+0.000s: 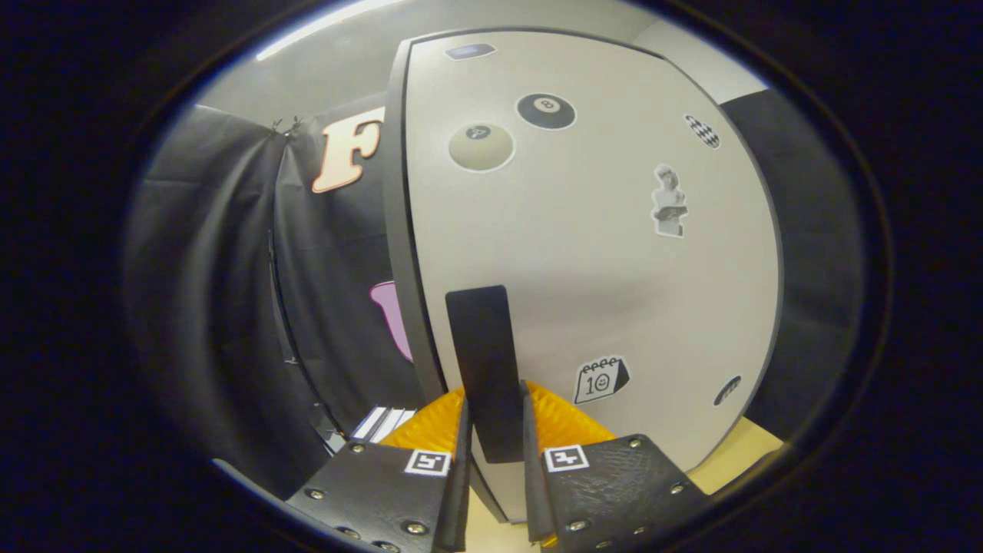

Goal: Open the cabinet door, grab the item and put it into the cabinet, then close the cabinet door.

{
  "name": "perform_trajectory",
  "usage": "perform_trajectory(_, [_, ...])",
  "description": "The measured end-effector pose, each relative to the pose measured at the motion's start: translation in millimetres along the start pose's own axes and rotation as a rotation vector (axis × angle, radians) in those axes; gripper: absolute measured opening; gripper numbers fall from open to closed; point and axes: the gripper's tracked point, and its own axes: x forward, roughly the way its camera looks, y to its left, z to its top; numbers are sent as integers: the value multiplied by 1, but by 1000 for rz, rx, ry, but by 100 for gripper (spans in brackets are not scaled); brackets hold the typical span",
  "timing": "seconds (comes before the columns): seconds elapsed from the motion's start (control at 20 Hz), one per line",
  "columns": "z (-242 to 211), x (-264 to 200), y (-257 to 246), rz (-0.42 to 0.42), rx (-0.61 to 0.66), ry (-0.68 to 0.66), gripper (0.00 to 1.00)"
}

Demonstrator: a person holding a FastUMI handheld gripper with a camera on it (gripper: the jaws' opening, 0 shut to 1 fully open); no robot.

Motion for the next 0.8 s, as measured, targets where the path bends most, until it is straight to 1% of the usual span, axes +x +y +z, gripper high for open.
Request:
perform_trajectory(0.1, [0,0,-1,-6,-6,-10,30])
perform_trajectory(0.2, [0,-1,0,-8,-10,-14,18])
perform_trajectory(0.45, [0,-7,-2,10,9,-43,18])
perform_trajectory(0.5, [1,-5,-2,15,9,-44,15])
perform_trajectory(0.65, [0,-10,-4,37,28,-44,14])
perform_trajectory(0.8, [2,-21,-9,33,17,-53,14])
